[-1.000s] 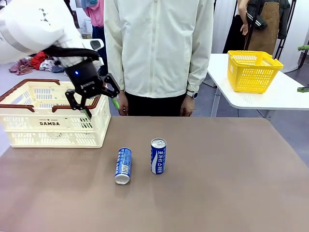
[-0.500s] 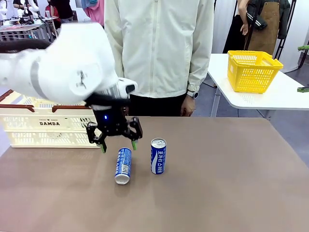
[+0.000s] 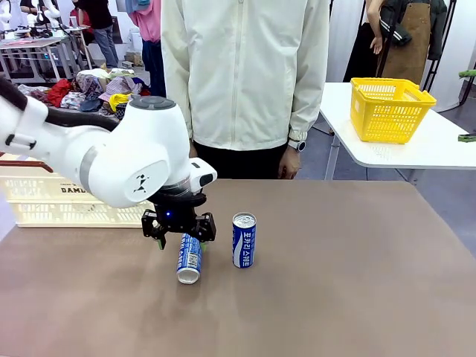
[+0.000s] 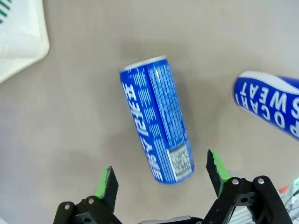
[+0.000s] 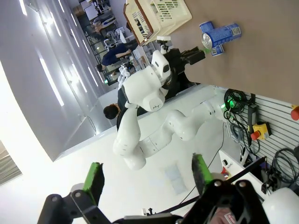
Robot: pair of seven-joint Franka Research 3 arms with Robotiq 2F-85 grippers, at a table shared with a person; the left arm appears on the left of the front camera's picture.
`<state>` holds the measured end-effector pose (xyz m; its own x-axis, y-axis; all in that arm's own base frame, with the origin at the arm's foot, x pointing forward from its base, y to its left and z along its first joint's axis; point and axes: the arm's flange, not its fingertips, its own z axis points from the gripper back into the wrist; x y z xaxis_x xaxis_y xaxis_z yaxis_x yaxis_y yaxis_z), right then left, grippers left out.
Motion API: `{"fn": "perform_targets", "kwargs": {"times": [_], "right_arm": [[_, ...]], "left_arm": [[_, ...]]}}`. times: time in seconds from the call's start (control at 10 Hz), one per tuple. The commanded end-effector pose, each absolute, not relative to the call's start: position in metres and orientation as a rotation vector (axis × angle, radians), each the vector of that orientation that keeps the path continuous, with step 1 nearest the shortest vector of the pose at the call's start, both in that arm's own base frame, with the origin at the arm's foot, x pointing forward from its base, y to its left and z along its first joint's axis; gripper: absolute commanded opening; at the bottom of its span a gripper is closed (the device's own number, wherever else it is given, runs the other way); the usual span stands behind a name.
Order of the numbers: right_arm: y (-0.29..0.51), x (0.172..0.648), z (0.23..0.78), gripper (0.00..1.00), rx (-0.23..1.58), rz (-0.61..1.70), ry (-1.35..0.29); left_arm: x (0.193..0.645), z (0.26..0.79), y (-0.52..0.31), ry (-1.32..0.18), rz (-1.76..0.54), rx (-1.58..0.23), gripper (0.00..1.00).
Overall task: Place the drinks into the Shopping basket.
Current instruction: Pick up one drink and place it into the Shopping basket.
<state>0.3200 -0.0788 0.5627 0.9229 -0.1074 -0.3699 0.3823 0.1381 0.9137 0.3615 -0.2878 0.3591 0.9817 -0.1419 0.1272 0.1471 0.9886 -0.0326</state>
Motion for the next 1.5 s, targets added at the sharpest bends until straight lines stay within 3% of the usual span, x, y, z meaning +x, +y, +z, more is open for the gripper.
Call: {"fn": "perform_targets", "kwargs": {"times": [0.0,0.3,1.1,1.2,1.3,1.4], "right_arm": [[-0.080,0.322,0.568,1.00,1.406,-0.349,0.240],[-0.080,0.322,0.568,1.00,1.406,-0.349,0.240],[-0.080,0.322,0.568,1.00,1.406,-0.349,0.240],[-0.080,0.322,0.568,1.00,1.406,-0.349,0.240],[-0.080,0.322,0.568,1.00,1.406,-0.349,0.240],[-0.080,0.322,0.568,1.00,1.406,-0.349,0.240]], "left_arm": [[0.371,0.343,-0.280,-0.152,-0.133,-0.067,1.00],[0.383,0.317,-0.283,-0.197,-0.116,-0.065,1.00],[0.401,0.289,-0.289,-0.134,-0.097,-0.073,1.00],[0.402,0.289,-0.289,-0.150,-0.089,-0.058,0.67],[0.402,0.289,-0.289,-0.150,-0.091,-0.050,0.09],[0.401,0.289,-0.289,-0.150,-0.094,-0.039,0.00]]}}
